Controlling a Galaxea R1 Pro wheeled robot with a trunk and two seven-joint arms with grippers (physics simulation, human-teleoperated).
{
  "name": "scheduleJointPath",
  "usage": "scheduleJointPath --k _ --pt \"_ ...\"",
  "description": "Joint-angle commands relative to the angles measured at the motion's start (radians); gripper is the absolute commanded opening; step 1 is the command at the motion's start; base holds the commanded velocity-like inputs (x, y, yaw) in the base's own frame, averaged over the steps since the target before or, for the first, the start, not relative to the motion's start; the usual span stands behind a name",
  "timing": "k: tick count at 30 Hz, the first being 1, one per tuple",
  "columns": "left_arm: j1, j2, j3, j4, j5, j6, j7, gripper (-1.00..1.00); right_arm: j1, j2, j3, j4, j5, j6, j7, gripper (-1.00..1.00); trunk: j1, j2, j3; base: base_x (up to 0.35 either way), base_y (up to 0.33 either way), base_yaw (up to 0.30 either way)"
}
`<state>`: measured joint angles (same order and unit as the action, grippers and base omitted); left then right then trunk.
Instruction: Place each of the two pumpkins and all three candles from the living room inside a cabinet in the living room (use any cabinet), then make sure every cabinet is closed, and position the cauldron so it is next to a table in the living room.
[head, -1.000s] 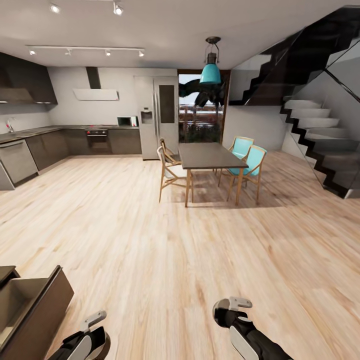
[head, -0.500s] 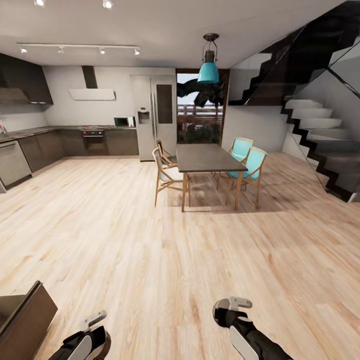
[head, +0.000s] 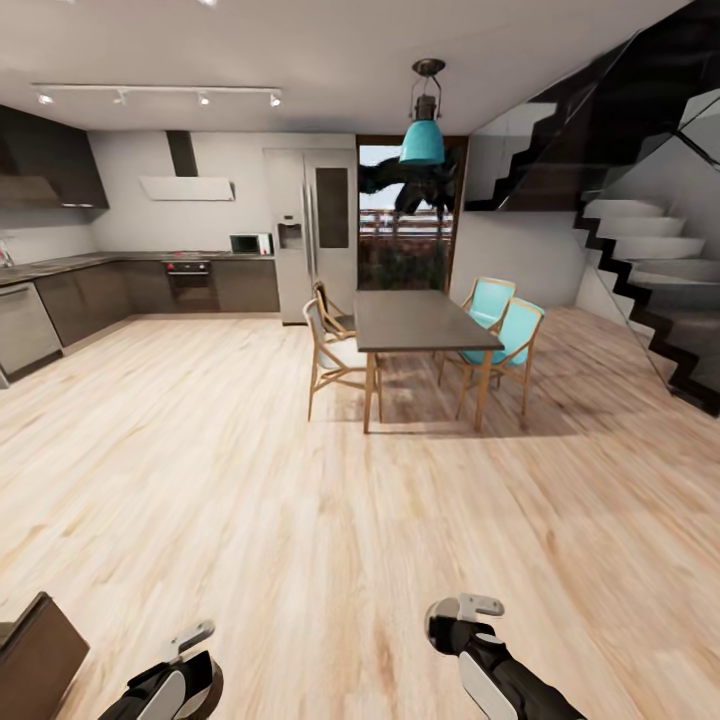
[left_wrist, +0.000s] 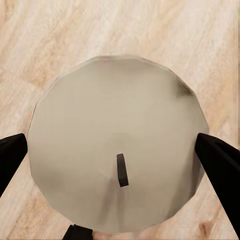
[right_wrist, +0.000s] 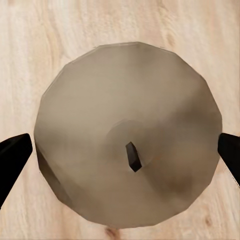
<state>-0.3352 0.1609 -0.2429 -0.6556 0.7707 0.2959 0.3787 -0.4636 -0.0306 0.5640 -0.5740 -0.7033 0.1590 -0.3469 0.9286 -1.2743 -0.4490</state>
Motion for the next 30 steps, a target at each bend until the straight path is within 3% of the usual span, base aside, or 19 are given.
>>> scheduleJointPath --k 1,30 --pt "-0.001 0.002 -0.007 -0.002 0.007 0.002 0.009 -1.0 -0.001 -0.002 0.008 -0.003 -0.004 0.004 -0.008 -1.0 0.001 -0.001 -0.001 0.303 -0.123 0.002" --pt "-0.001 0.002 -0.007 -0.002 0.006 0.002 0.009 -1.0 -0.001 -0.002 0.008 -0.003 -0.004 0.005 -0.01 -1.0 0.001 -0.001 -0.001 0.305 -0.099 0.051"
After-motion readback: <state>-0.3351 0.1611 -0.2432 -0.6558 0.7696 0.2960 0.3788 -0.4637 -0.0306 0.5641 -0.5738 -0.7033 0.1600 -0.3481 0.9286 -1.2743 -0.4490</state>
